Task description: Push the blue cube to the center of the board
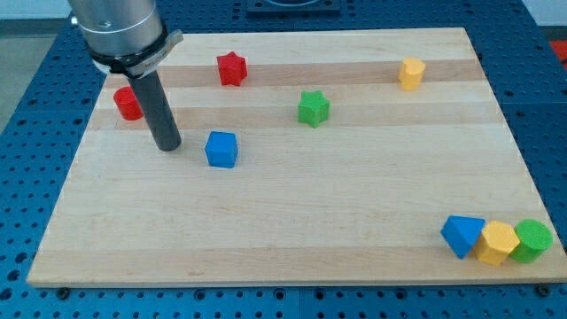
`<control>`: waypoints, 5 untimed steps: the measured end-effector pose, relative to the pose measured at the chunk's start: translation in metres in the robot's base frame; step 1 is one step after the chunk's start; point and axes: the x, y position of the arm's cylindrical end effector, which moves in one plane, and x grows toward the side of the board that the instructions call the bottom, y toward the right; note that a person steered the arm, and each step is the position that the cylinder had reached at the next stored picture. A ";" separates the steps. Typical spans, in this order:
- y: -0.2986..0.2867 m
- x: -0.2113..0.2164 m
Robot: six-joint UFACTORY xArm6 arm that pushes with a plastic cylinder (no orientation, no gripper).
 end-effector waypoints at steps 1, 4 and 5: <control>0.029 0.000; 0.088 0.003; 0.050 0.014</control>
